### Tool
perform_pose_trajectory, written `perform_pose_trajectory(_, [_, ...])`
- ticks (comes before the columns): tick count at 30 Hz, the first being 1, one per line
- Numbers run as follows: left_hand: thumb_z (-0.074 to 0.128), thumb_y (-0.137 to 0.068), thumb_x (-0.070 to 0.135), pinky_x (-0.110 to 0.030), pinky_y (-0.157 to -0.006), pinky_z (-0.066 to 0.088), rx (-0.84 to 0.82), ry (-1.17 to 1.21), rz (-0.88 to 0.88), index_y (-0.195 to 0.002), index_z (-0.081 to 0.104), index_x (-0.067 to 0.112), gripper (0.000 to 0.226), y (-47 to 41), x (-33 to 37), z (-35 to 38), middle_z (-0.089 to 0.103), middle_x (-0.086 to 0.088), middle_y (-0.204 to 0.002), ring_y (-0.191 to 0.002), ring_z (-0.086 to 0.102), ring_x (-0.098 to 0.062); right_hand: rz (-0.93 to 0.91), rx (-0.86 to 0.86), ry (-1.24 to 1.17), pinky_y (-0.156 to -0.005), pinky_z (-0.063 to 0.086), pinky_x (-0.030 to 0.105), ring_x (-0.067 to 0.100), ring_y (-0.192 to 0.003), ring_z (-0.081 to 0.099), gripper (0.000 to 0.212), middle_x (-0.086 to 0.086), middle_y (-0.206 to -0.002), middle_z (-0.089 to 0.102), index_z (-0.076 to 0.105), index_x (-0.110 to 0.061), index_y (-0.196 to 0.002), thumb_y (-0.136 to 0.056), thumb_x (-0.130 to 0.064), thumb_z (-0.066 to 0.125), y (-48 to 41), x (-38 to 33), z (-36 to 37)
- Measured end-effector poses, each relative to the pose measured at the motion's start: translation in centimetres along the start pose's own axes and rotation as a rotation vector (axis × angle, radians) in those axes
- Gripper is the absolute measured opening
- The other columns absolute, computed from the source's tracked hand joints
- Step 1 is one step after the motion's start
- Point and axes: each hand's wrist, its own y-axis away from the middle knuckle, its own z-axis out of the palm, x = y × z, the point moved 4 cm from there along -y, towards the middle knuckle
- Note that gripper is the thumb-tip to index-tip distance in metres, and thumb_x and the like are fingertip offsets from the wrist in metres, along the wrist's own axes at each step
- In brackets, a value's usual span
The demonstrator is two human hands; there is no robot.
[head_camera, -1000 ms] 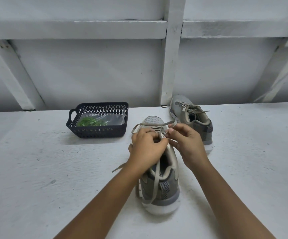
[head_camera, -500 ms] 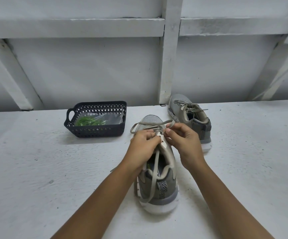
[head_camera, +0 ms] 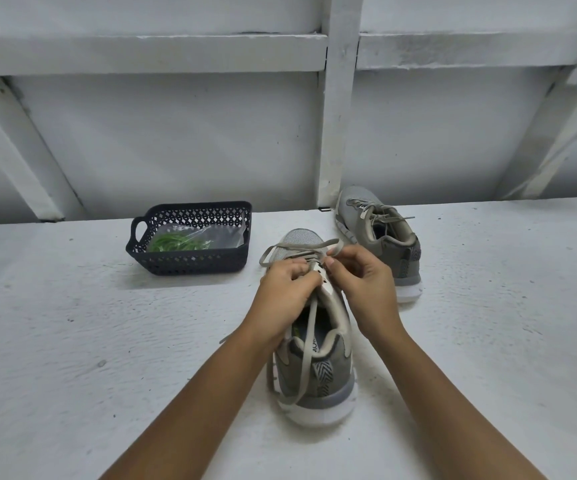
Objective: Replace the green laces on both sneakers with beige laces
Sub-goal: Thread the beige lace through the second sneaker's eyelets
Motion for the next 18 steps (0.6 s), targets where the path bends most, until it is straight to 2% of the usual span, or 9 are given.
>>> perform_pose_trajectory(3, [0.051, -0.088, 0.005, -0.030, -0.073, 0.045, 0.040, -0.093, 0.016, -0.080, 0.066, 0.004, 0.017, -0.3, 0.1, -0.2, 0.059, -0.004, -0.077, -0.076, 0.054, -0.014, -0.022, -0.019, 0.038, -0.080, 0.053, 0.031, 0.011, -0.077, 0.065, 0.022, -0.002, -0.079, 0.071, 0.068, -0.024, -0.079, -0.084, -0.003, 0.066, 0.1, -0.1, 0.1])
perform_pose_trajectory(6, [0.043, -0.088, 0.020, -0.028, -0.084, 0.043, 0.096, -0.328, 0.042, -0.078, 0.063, 0.008, 0.025, -1.1, -0.3, -0.5, 0.059, -0.005, -0.091, -0.089, 0.054, -0.017, -0.006, -0.030, 0.060, -0.077, 0.050, 0.025, 0.006, -0.073, 0.063, 0.020, -0.006, -0.073, 0.069, 0.068, -0.022, -0.074, -0.083, -0.004, 0.067, 0.1, 0.0, 0.1])
perform_pose_trajectory(8, [0.042, -0.084, 0.027, -0.031, -0.101, 0.039, 0.058, -0.522, 0.036, -0.093, 0.069, 0.010, 0.033, -1.6, -0.7, -0.3, 0.057, -0.003, -0.115, -0.111, 0.051, -0.020, 0.028, -0.053, 0.045, -0.075, 0.048, 0.021, 0.003, -0.071, 0.062, 0.022, -0.009, -0.071, 0.069, 0.068, -0.021, -0.070, -0.083, -0.003, 0.067, -0.1, 0.1, 0.2])
perform_pose_trajectory(10, [0.046, -0.091, 0.023, -0.029, -0.104, 0.032, 0.052, -0.692, 0.025, -0.108, 0.066, 0.017, 0.027, -1.8, -0.7, -0.3, 0.046, 0.001, -0.130, -0.124, 0.039, -0.021, 0.073, -0.079, 0.019, -0.074, 0.048, 0.018, 0.001, -0.071, 0.062, 0.024, -0.010, -0.071, 0.069, 0.069, -0.019, -0.069, -0.083, 0.000, 0.066, -0.2, 0.1, 0.3])
perform_pose_trajectory(12, [0.048, -0.092, 0.022, -0.030, -0.102, 0.030, 0.075, -0.772, 0.062, -0.109, 0.065, 0.020, 0.024, -1.6, -0.4, -0.5, 0.042, 0.003, -0.131, -0.126, 0.032, -0.023, 0.129, -0.103, 0.001, -0.074, 0.049, 0.018, 0.002, -0.071, 0.062, 0.023, -0.006, -0.072, 0.069, 0.070, -0.018, -0.071, -0.085, 0.000, 0.063, -0.3, 0.1, 0.5])
perform_pose_trajectory(15, [0.052, -0.090, 0.022, -0.035, -0.102, 0.033, 0.116, -0.801, 0.145, -0.101, 0.066, 0.019, 0.018, -1.2, 0.0, -0.4, 0.044, 0.004, -0.127, -0.123, 0.031, -0.024, 0.229, -0.174, -0.057, -0.066, 0.045, 0.023, 0.011, -0.067, 0.055, 0.019, 0.005, -0.068, 0.061, 0.064, -0.010, -0.071, -0.089, -0.006, 0.060, -0.5, 0.0, 0.7])
perform_pose_trajectory(18, [0.052, -0.090, 0.020, -0.037, -0.099, 0.036, 0.171, -0.838, 0.244, -0.097, 0.065, 0.014, 0.016, -0.7, 0.2, -0.4, 0.044, 0.001, -0.126, -0.120, 0.033, -0.023, 0.375, -0.218, -0.167, -0.058, 0.044, 0.021, 0.011, -0.060, 0.054, 0.023, 0.004, -0.064, 0.058, 0.057, -0.010, -0.069, -0.091, -0.007, 0.057, -0.8, 0.0, 1.2])
